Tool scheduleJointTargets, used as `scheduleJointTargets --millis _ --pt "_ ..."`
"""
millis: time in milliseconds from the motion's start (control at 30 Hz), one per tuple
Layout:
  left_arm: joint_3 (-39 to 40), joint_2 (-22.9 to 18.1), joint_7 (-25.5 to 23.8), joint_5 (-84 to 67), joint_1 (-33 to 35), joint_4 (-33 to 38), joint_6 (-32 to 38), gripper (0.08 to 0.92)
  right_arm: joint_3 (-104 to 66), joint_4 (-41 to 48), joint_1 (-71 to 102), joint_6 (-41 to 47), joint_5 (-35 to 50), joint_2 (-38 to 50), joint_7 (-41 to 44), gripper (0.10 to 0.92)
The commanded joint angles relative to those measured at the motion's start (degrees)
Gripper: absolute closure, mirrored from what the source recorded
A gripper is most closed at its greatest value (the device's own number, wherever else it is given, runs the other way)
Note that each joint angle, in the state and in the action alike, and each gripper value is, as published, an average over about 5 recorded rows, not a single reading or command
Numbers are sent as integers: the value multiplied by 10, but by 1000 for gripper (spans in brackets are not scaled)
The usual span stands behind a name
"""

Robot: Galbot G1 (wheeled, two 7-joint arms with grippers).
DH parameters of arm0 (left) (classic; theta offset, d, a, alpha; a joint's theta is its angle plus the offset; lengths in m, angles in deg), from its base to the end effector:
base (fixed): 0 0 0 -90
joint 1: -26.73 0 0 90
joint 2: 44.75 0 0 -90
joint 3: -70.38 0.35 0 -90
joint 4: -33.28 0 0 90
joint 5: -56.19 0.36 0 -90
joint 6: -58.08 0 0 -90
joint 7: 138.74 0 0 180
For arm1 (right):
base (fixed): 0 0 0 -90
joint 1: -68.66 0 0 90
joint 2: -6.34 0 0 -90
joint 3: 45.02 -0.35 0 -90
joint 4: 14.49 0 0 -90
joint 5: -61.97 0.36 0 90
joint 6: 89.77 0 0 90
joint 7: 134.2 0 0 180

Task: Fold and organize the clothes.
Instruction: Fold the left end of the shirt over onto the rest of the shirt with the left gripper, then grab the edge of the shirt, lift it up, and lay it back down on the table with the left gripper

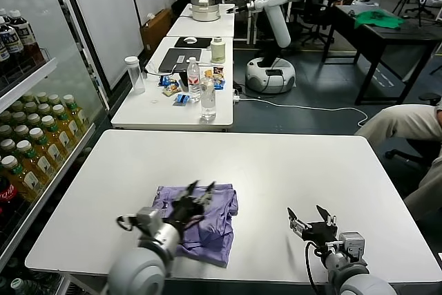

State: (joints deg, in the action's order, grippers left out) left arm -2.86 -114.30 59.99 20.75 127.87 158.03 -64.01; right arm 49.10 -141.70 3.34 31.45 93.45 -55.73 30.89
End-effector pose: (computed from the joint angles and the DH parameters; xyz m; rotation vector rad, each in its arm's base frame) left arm 0.2459 -0.0293 -0.2171 -0.3703 -2.7487 0.2499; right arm 0.2070 -0.0438 -0.2344 0.1766 -2.7006 -0.0056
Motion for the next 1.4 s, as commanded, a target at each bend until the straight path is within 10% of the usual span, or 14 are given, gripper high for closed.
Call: scheduleJointTargets --millis 33,267,533,1133,1400 --pt "-166 80 5 80 110 -87 20 374 13 7 -15 -1 0 -3 1 203" --pt "-133 36 -4 118 94 -132 17 196 22 10 -18 -1 -1 -1 0 203" --pt "-132 33 -53 36 81 -129 11 195 18 9 -17 -1 0 6 0 203" --pt "-120 18 -56 -8 84 -87 -2 693 9 6 -13 0 0 0 0 203" --pt "-270 86 -47 -17 99 35 -13 898 8 5 -15 0 0 2 0 203"
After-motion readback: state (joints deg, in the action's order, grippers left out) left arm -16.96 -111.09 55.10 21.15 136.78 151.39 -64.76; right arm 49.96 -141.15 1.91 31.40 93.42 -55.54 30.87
